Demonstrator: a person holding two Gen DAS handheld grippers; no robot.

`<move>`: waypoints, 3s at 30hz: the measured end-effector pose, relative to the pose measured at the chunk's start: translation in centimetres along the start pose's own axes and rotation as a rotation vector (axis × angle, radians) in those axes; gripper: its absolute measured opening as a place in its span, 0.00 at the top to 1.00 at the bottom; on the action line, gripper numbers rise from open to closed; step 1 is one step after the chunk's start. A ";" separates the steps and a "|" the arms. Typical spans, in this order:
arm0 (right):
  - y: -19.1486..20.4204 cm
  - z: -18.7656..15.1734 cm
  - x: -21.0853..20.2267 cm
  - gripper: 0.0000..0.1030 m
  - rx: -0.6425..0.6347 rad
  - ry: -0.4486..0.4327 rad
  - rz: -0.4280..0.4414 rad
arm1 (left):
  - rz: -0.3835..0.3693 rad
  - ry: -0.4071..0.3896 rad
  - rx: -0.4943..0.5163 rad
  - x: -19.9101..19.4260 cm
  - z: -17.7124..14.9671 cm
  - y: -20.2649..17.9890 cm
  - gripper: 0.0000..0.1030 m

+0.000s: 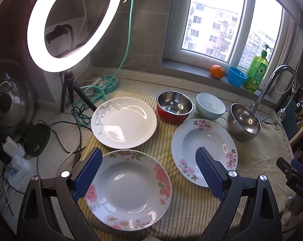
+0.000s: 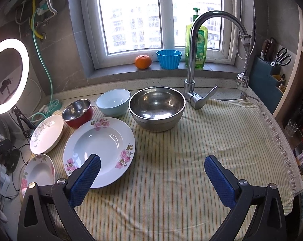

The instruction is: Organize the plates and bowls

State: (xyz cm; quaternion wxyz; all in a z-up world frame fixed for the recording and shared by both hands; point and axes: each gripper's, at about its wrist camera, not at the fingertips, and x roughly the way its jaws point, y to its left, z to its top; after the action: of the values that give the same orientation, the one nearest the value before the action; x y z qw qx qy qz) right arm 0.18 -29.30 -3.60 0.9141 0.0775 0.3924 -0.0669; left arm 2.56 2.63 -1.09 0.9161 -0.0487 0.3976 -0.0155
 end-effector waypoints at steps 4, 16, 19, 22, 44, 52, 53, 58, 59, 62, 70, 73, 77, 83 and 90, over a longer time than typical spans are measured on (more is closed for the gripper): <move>-0.4 0.0 1.3 0.01 0.017 0.029 0.013 | 0.000 0.024 -0.020 0.9 0.5 0.9 0.13; -1.5 0.0 6.0 0.07 0.074 0.129 0.109 | -0.047 0.130 -0.001 5.1 1.5 0.5 0.24; -1.7 0.1 7.2 0.15 0.085 0.162 0.135 | -0.066 0.158 0.005 6.5 1.9 0.0 0.30; -1.8 0.2 8.3 0.23 0.092 0.187 0.157 | -0.089 0.189 0.005 7.9 2.1 -0.5 0.33; -2.6 0.6 14.5 0.54 0.185 0.324 0.287 | -0.192 0.373 0.021 14.9 1.9 -3.6 0.56; -2.9 0.6 16.1 0.59 0.216 0.359 0.313 | -0.221 0.413 0.000 16.7 2.1 -3.9 0.60; -2.9 0.6 16.2 0.59 0.218 0.363 0.317 | -0.224 0.418 -0.005 16.9 2.1 -3.9 0.62; -3.0 0.6 16.8 0.62 0.224 0.376 0.324 | -0.240 0.454 -0.037 18.0 2.0 -3.6 0.65; -3.0 0.6 17.0 0.63 0.227 0.379 0.327 | -0.241 0.457 -0.038 18.1 2.0 -3.6 0.65; -2.8 0.5 17.2 0.65 0.232 0.390 0.335 | -0.244 0.464 -0.039 18.4 2.1 -3.6 0.67; -2.0 0.5 17.6 0.73 0.240 0.401 0.369 | -0.254 0.484 -0.049 18.9 1.9 -3.7 0.77; -1.6 0.6 17.5 0.77 0.230 0.403 0.377 | -0.252 0.486 -0.047 19.0 1.9 -3.8 0.78; -0.7 0.6 17.7 0.79 0.224 0.409 0.386 | -0.249 0.490 -0.043 19.1 1.8 -3.8 0.80; -0.1 0.5 17.9 0.80 0.214 0.418 0.394 | -0.248 0.499 -0.039 19.3 1.7 -3.8 0.80; 0.9 0.6 17.8 0.83 0.162 0.416 0.387 | -0.253 0.500 -0.043 19.3 1.6 -3.7 0.80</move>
State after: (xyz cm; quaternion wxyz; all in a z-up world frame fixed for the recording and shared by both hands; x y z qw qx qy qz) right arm 12.92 -29.62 -16.11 0.8007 0.2359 0.5424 0.0949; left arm 16.98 -2.22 -13.67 0.7792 -0.1119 0.6023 -0.1326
